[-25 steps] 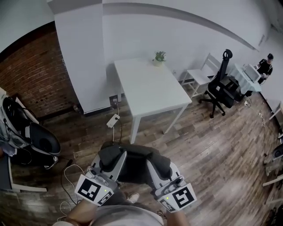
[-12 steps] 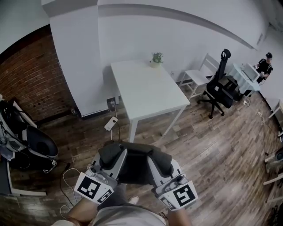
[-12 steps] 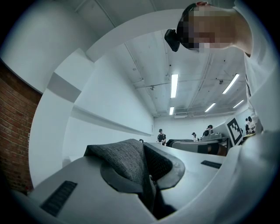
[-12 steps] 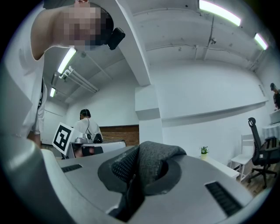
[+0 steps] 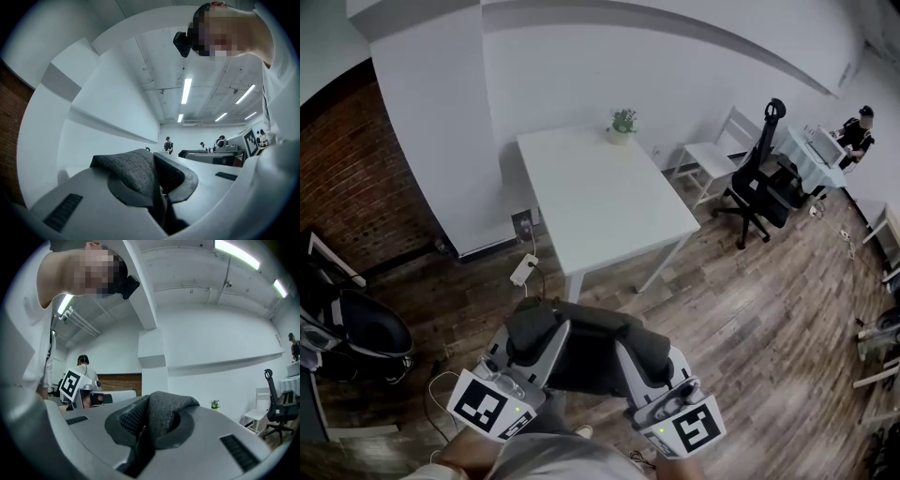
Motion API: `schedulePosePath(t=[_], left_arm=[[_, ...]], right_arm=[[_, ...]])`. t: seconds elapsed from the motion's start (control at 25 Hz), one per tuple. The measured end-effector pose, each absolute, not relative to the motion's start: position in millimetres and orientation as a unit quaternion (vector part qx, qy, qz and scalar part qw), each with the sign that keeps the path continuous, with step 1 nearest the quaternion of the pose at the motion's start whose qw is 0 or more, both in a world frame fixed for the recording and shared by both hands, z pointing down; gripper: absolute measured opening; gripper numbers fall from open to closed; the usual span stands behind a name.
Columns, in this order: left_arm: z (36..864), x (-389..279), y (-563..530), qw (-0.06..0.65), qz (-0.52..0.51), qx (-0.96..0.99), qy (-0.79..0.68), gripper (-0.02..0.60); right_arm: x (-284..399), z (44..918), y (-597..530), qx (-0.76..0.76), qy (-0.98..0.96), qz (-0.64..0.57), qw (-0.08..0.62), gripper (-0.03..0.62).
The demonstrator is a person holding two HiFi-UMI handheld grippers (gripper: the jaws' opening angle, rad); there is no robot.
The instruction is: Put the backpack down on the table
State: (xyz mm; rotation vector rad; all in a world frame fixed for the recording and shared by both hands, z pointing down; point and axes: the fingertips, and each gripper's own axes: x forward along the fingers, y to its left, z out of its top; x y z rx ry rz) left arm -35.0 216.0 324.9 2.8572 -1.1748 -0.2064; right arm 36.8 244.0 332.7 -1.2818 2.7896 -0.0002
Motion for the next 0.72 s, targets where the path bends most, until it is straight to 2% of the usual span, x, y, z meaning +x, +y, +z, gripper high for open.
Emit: schedulePosePath(t=[0.28, 0.72], left_arm=[[311, -40, 153, 0.021, -0.07, 0.935, -0.346, 0.048], [264, -85, 53, -0.005, -0.091, 0.948, -0.306, 0.048]], right_arm=[[34, 319, 173, -0.43, 0.902, 0.008, 0.046, 0.052], [-13, 272, 76, -0.461, 0.885, 0.033, 0.053, 0.052]])
